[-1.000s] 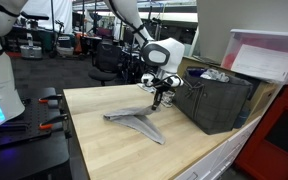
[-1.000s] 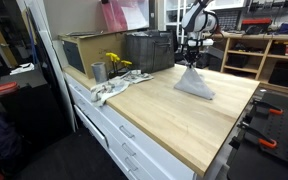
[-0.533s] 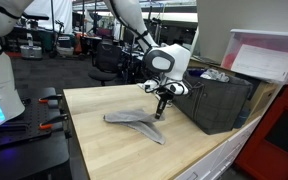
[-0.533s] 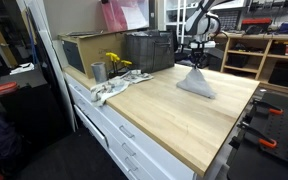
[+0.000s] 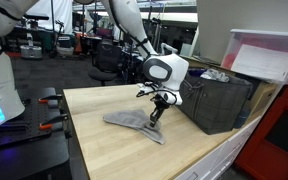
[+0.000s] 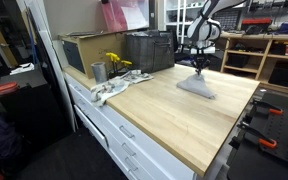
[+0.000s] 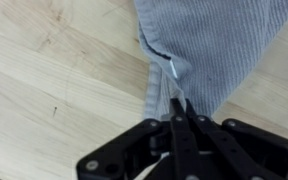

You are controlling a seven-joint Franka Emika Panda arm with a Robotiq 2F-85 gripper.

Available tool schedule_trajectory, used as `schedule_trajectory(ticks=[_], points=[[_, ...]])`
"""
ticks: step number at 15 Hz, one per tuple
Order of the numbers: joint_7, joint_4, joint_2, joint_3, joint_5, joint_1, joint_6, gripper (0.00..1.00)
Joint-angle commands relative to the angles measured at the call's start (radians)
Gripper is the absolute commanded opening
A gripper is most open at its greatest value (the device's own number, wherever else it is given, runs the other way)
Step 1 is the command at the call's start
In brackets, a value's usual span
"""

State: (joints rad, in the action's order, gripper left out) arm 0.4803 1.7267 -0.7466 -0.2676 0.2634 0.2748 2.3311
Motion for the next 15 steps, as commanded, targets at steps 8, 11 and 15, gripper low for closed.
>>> schedule_trajectory(ticks=[8,11,15], points=[[0.114,0.048,0.074,-0.056,0.023,0.005,0.066,0.73],[0.058,0.044,0.118,-0.006,0.058,0.019,0.056,0.95],[-0.048,0.064,0.147,0.082,0.093,0.013,0.029,1.00]])
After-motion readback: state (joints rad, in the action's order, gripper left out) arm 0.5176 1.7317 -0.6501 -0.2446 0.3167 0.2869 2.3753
